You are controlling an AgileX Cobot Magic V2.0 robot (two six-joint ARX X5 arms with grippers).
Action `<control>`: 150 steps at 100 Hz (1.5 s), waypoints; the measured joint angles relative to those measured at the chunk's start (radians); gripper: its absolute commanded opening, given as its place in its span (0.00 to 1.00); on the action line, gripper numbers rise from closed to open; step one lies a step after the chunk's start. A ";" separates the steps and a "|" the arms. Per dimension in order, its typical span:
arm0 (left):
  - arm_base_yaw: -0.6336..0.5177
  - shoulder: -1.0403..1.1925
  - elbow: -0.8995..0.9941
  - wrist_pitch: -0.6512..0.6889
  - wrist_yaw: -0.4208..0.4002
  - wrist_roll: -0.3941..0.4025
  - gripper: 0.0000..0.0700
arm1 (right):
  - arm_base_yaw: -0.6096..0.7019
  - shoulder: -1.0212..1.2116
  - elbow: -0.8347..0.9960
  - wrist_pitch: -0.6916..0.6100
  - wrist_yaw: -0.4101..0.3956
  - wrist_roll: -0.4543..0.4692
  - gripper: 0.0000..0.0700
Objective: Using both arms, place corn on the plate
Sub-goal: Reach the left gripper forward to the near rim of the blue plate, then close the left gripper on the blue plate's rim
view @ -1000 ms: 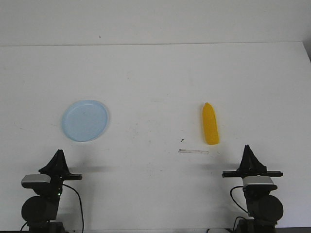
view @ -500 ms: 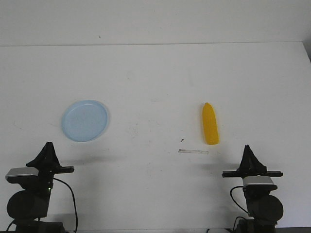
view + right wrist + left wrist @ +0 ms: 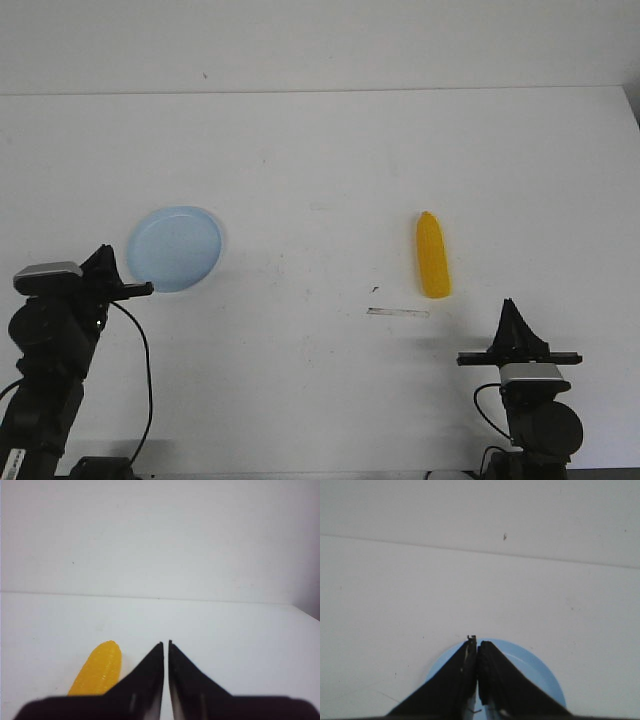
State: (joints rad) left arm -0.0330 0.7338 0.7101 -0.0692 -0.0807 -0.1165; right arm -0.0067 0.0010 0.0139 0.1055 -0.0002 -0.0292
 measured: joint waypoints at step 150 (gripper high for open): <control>0.447 0.783 0.246 -0.312 0.615 -0.269 0.53 | 0.000 0.000 0.000 0.000 0.000 0.000 0.02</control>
State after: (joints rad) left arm 0.4145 1.5166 0.9558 -0.3817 0.5339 -0.3859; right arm -0.0067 0.0010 0.0139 0.1055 -0.0002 -0.0292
